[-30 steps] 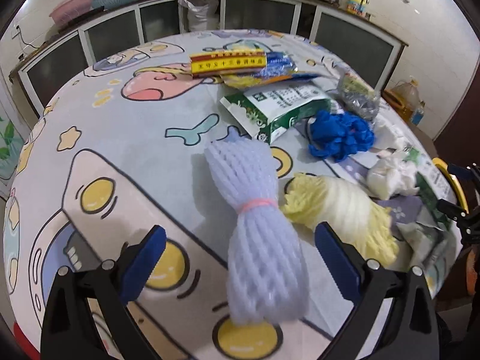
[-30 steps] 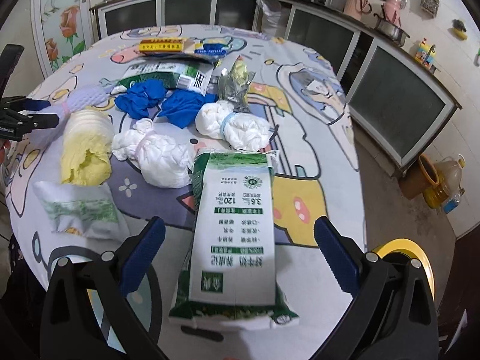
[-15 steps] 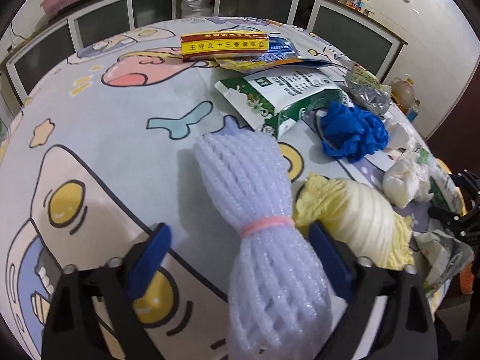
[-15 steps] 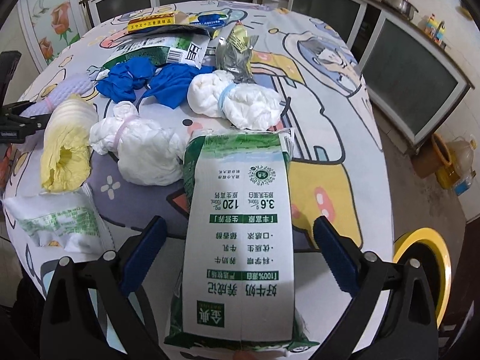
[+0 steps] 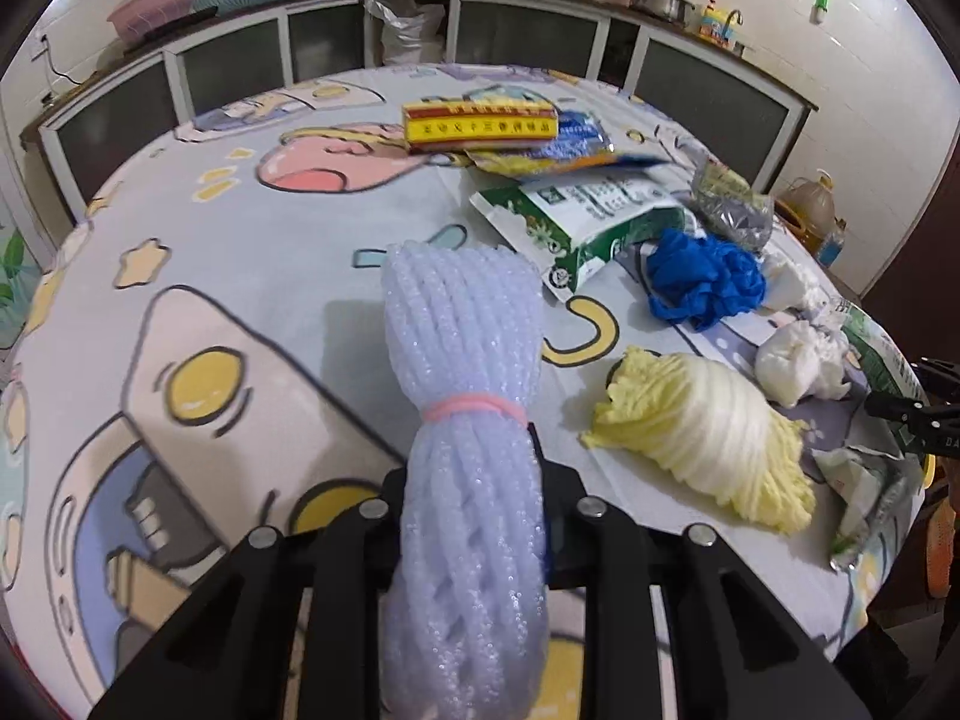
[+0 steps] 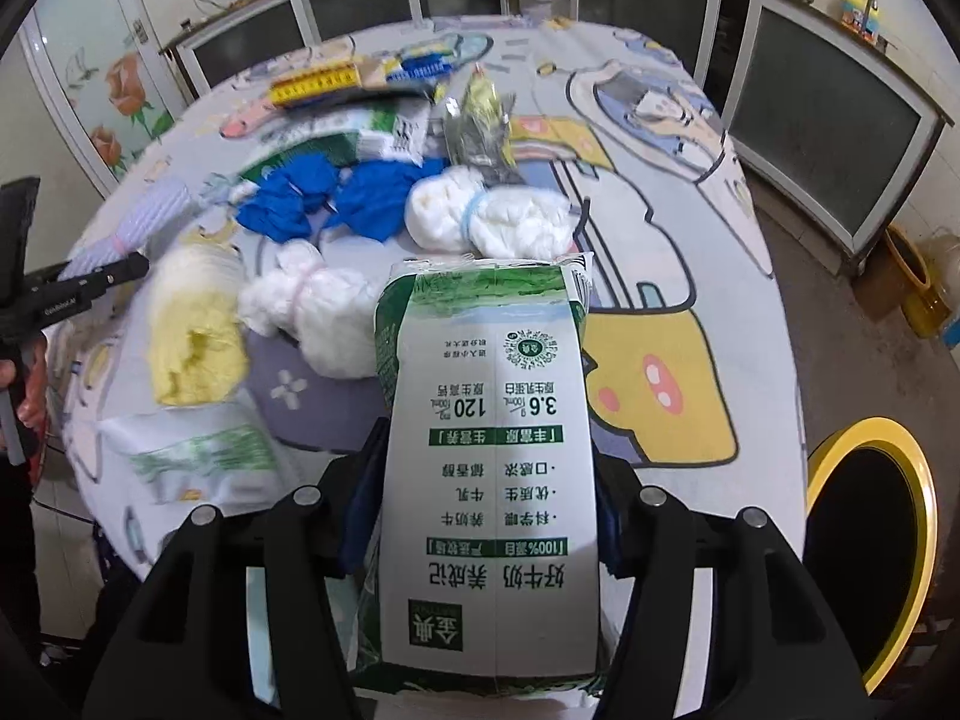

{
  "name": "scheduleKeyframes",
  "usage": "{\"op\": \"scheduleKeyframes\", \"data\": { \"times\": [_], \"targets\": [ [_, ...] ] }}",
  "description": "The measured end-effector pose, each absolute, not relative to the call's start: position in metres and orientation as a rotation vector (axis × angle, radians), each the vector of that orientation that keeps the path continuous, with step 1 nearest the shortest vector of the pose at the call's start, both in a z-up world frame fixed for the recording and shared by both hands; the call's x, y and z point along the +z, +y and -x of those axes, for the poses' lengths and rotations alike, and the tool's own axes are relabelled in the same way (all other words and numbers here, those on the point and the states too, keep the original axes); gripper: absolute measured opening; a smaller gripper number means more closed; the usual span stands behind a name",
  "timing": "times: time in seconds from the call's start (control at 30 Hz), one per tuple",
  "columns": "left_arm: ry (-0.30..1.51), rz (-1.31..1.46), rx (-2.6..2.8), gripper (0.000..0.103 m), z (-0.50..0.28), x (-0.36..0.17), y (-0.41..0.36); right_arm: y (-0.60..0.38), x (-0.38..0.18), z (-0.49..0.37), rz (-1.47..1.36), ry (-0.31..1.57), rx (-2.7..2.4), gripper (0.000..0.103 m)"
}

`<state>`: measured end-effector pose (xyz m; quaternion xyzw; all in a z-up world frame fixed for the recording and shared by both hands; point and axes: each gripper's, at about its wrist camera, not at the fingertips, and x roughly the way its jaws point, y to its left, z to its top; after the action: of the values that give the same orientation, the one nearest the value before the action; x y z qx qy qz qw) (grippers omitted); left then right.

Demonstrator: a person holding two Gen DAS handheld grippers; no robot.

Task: Collect trash
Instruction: 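Carry both items to the yellow bin and open both tools to drop them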

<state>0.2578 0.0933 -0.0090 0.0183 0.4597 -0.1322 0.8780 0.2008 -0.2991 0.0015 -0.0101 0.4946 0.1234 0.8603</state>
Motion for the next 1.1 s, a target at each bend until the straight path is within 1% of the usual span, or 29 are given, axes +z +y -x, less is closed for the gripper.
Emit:
{"op": "scheduleKeyframes", "data": {
  "times": [0.23, 0.43, 0.7, 1.1],
  "targets": [
    [0.875, -0.007, -0.284, 0.023, -0.231, 0.027, 0.101, -0.317, 0.030, -0.181, -0.047, 0.970, 0.258, 0.055],
    [0.812, -0.043, -0.387, 0.023, -0.213, 0.059, 0.060, -0.356, 0.037, -0.162, -0.110, 0.931, 0.180, 0.055],
    [0.782, -0.122, -0.596, 0.023, -0.211, 0.070, -0.053, -0.425, 0.042, -0.132, -0.201, 0.883, 0.057, 0.055],
    [0.827, -0.240, -0.948, 0.023, -0.197, 0.055, -0.240, -0.552, 0.031, -0.085, -0.350, 0.838, -0.200, 0.056]
  ]
}}
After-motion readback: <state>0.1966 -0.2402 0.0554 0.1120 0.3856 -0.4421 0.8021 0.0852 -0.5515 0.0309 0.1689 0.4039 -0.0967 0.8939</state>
